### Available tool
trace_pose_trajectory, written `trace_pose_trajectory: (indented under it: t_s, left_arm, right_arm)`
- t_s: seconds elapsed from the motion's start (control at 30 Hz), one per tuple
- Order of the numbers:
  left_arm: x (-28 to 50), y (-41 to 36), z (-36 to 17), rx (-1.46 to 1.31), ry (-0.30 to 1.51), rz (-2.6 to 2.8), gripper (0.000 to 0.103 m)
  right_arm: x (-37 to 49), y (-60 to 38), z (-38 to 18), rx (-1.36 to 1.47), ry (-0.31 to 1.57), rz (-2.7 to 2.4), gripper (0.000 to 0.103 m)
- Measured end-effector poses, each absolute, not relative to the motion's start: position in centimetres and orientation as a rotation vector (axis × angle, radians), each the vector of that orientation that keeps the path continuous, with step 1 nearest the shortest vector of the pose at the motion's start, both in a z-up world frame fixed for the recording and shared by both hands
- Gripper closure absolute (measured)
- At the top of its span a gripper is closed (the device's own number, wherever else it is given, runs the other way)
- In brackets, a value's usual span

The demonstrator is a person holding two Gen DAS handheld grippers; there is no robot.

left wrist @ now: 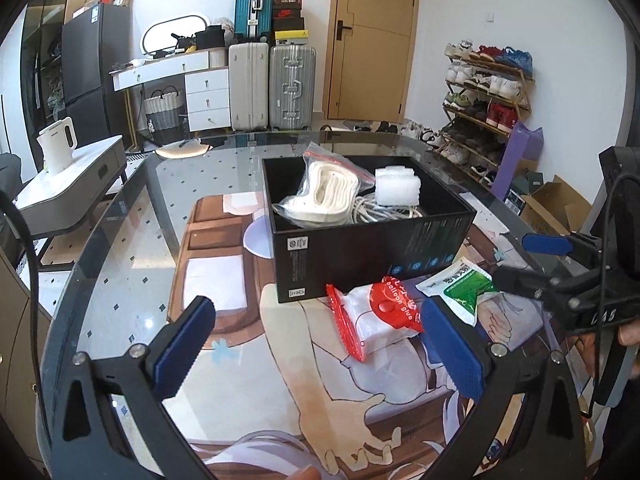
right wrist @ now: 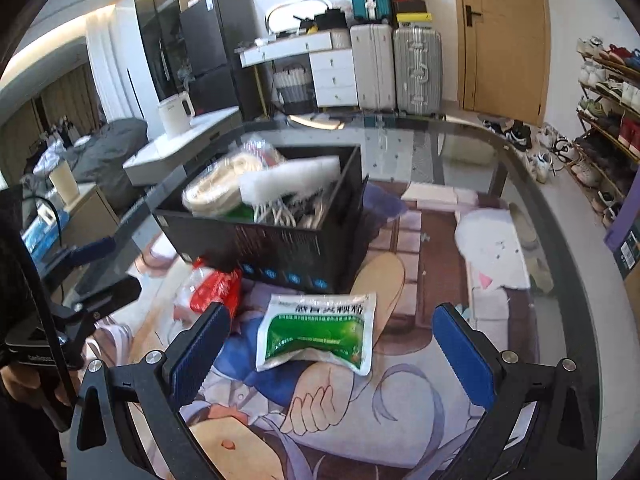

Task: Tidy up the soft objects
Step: 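Move both open grippers back toward the red bag and green packet, then grasp the second green medicine packet with the right gripper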

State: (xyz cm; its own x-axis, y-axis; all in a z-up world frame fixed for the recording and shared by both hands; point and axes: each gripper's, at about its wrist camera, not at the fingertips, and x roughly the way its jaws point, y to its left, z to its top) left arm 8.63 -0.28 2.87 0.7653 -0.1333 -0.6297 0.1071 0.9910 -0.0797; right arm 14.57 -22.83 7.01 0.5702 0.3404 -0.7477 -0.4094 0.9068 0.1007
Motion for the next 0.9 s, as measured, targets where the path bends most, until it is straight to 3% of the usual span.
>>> trace_pose_trajectory:
  t_s: [0.9]
  left_arm:
    - [9.2, -0.5, 2.1, -0.027, 0.733, -0.137, 0.0]
  right_arm:
    - [16.8, -20.7, 2.0, -0.1, 0.971, 0.348, 0.001]
